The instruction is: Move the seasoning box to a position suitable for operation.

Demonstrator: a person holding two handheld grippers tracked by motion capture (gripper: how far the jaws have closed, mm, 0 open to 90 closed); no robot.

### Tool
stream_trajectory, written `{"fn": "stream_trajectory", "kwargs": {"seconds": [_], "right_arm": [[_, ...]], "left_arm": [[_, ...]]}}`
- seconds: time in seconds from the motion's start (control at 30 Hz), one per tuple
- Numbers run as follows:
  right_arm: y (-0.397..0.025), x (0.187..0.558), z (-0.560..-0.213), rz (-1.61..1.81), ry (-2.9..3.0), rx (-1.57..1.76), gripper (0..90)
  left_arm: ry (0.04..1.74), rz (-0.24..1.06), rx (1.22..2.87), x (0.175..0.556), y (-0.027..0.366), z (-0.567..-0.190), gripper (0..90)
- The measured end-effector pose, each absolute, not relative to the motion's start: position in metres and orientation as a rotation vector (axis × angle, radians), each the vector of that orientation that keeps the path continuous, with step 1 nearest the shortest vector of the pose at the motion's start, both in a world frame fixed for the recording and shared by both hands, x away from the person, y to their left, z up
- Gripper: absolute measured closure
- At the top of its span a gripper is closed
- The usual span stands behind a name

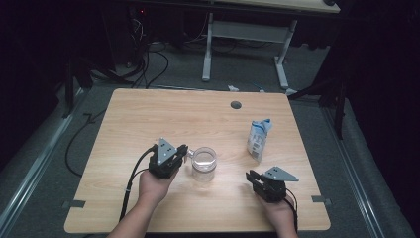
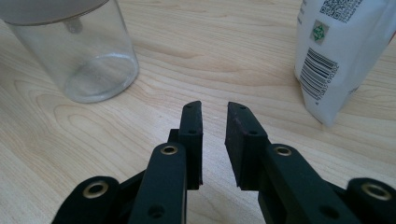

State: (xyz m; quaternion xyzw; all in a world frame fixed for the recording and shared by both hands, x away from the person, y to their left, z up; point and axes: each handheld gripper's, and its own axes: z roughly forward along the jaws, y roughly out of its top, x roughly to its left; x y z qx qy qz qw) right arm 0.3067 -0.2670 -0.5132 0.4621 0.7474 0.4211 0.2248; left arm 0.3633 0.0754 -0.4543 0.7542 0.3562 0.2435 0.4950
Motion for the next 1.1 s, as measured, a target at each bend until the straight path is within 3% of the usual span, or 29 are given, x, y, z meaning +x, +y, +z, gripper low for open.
{"fn": "stream_trajectory", "kwargs": {"seconds": [0.33,1.1], "right_arm": [[-0.2682,0.3057,-0.5124,1.161,2.058,1.277,76.5],[-0.2663,0.3081,-0.5083,1.146,2.047,1.258,76.4]], "left_arm": [[0.899,0.523,1.805,0.3689,0.0750,-0.4546,90.0],[0.848,0.553,1.826,0.3707,0.0689,-0.4569,90.0]]}}
